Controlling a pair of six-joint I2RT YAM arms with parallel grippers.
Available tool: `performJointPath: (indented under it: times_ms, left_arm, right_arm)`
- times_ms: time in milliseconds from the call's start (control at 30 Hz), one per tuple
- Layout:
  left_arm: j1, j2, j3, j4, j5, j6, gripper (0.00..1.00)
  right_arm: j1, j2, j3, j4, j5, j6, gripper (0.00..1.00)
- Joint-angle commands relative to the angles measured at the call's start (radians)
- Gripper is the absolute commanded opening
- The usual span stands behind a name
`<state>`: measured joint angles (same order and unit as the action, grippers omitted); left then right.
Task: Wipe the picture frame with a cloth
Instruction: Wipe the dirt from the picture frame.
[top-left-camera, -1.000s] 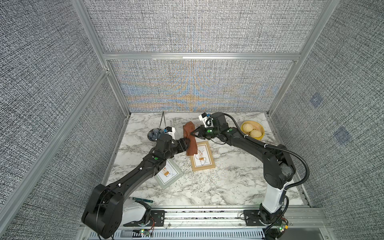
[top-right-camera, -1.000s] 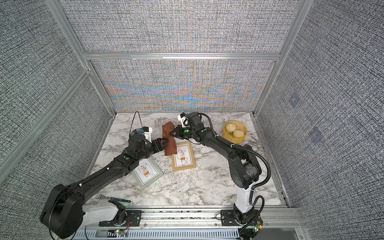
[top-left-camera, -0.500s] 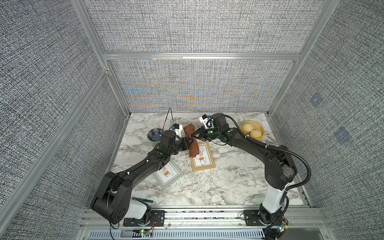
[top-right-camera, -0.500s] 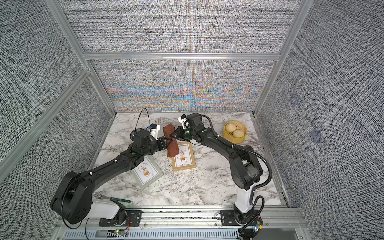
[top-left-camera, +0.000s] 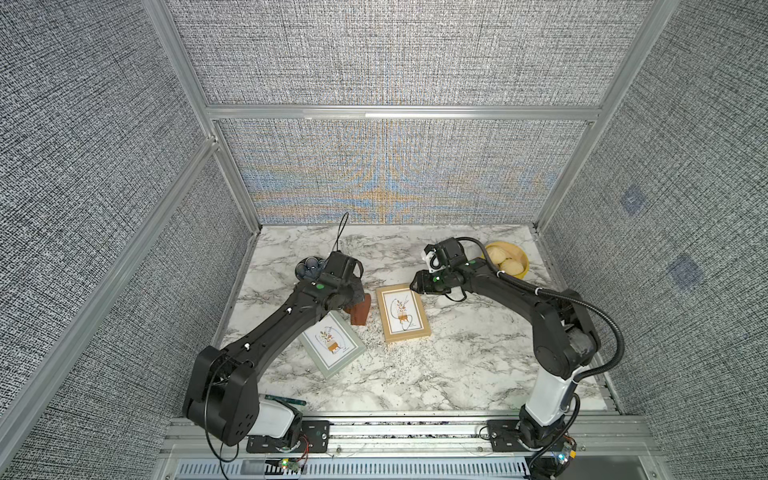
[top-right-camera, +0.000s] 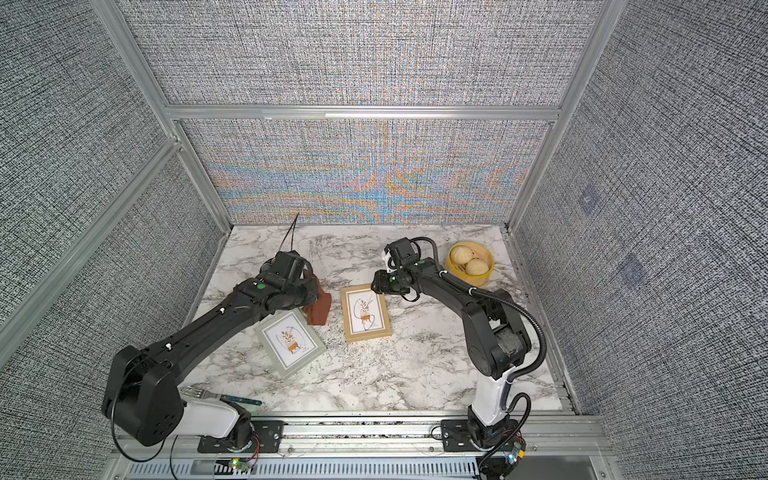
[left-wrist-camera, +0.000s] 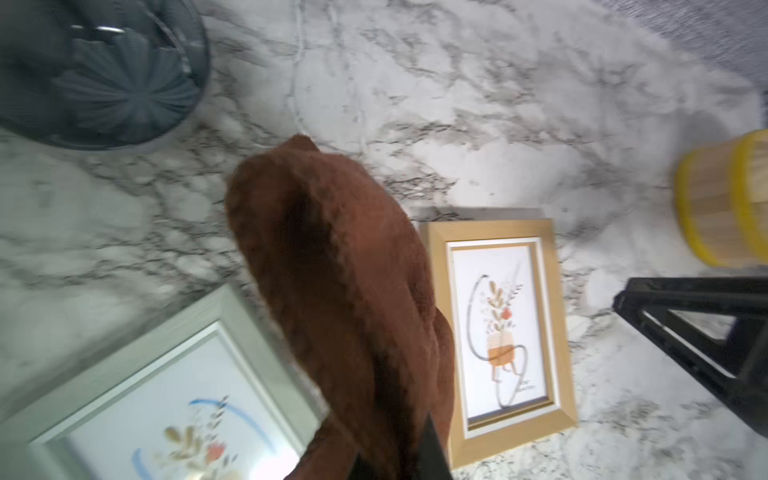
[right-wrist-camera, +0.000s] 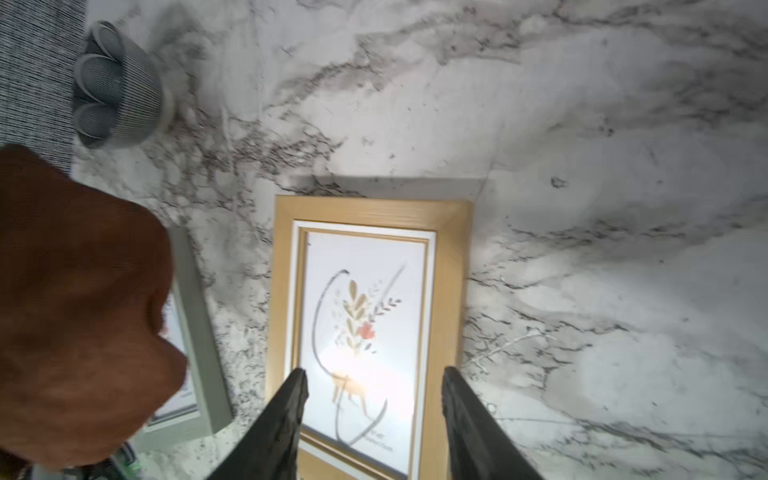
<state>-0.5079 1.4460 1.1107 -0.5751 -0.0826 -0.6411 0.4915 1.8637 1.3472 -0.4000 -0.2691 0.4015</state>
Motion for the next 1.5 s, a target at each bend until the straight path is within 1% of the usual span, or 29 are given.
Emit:
performJointPath:
  times_ms: [0, 100, 233, 500, 633, 800, 867, 1000, 1100, 1233, 1367, 1467]
  left_arm:
    - [0.001, 0.056, 0.077, -0.252, -0.094, 0.038, 0.0]
    - [-0.004, 0.113, 0.108, -0.254, -0.071, 0.034, 0.0]
    - [-0.022, 0.188, 0.126, -0.199, -0.015, 0.021, 0.0]
    - [-0.056, 0.295, 0.138, -0.088, 0.077, -0.023, 0.0]
    - [-0.074, 0.32, 0.14, -0.037, 0.115, -0.029, 0.0]
    - [-0.092, 0.359, 0.135, 0.07, 0.206, -0.037, 0.0]
    - [-0.102, 0.375, 0.139, 0.103, 0.223, -0.038, 0.0]
    - [-0.109, 0.424, 0.165, 0.134, 0.228, -0.056, 0.0]
    - [-0.107, 0.457, 0.191, 0.126, 0.174, -0.085, 0.0]
    - [-0.105, 0.507, 0.263, 0.057, 0.093, -0.092, 0.0]
    - [-0.103, 0.538, 0.307, 0.027, 0.079, -0.07, 0.0]
    - [-0.106, 0.538, 0.287, 0.027, 0.121, -0.067, 0.0]
  right_arm:
    - [0.002, 0.042, 0.011, -0.045, 0.015, -0.042, 0.5]
    - [0.001, 0.085, 0.021, -0.053, 0.03, -0.036, 0.41]
    - [0.001, 0.118, 0.029, -0.039, 0.027, -0.041, 0.35]
    - [-0.001, 0.178, 0.043, -0.039, 0.024, -0.053, 0.29]
    - [-0.002, 0.185, 0.032, -0.034, 0.032, -0.056, 0.25]
    - [-0.007, 0.187, 0.021, -0.033, 0.04, -0.056, 0.22]
    - [-0.008, 0.184, 0.017, -0.033, 0.042, -0.056, 0.22]
    - [-0.008, 0.183, 0.017, -0.031, 0.04, -0.056, 0.2]
    - [-0.008, 0.184, 0.016, -0.032, 0.039, -0.063, 0.19]
    - [-0.008, 0.192, 0.012, -0.036, 0.041, -0.075, 0.16]
    - [-0.01, 0.198, -0.005, -0.019, 0.048, -0.049, 0.12]
    - [-0.01, 0.191, -0.031, 0.01, 0.057, 0.005, 0.1]
